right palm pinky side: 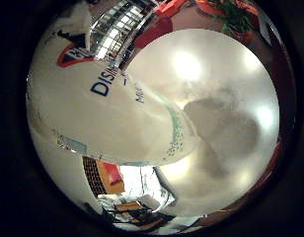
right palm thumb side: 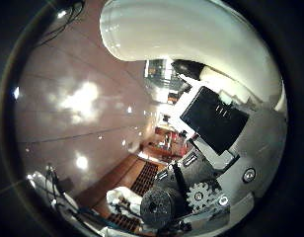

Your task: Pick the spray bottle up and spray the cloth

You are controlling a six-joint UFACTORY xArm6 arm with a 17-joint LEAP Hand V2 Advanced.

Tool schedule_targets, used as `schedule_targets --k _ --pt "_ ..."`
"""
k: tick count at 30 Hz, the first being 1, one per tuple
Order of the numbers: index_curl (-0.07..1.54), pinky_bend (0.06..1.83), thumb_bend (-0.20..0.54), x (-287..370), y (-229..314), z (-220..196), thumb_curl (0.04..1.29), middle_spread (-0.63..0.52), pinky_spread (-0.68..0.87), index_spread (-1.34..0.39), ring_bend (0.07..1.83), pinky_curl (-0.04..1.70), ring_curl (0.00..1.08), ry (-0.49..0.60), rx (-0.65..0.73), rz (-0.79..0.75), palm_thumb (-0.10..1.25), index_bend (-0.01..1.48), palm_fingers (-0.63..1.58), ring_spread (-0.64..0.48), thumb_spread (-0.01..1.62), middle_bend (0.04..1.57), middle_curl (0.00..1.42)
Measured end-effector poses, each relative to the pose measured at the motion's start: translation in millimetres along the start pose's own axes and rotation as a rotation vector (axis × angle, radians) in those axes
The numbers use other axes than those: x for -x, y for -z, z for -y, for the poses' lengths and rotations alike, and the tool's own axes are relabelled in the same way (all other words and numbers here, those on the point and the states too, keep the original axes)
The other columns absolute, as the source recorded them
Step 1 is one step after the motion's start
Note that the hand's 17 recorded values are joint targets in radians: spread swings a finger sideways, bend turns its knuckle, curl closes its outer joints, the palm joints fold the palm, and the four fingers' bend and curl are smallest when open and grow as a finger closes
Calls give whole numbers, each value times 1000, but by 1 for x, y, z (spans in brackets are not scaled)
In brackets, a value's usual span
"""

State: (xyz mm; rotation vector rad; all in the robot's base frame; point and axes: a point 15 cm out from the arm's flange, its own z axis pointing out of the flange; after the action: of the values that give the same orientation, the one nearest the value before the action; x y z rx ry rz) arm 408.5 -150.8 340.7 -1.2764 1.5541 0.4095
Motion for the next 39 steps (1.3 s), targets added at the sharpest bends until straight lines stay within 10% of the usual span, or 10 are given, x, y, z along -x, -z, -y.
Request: schedule_targets --k 17,30,39 --pt "728 1105 -14 113 -62 -59 707 -105 -157 -181 1368 1266 738 307 653 -539 1020 1229 1134 -211 981 1405 681" --pt "715 1061 -15 162 -146 -101 733 -110 -165 -183 1354 1348 762 580 907 -979 996 1228 1135 -215 975 1410 668" --pt "715 1049 -19 130 -190 -114 739 -110 -169 -184 1347 1369 771 550 1072 -1238 970 1225 1138 -216 978 1415 663"
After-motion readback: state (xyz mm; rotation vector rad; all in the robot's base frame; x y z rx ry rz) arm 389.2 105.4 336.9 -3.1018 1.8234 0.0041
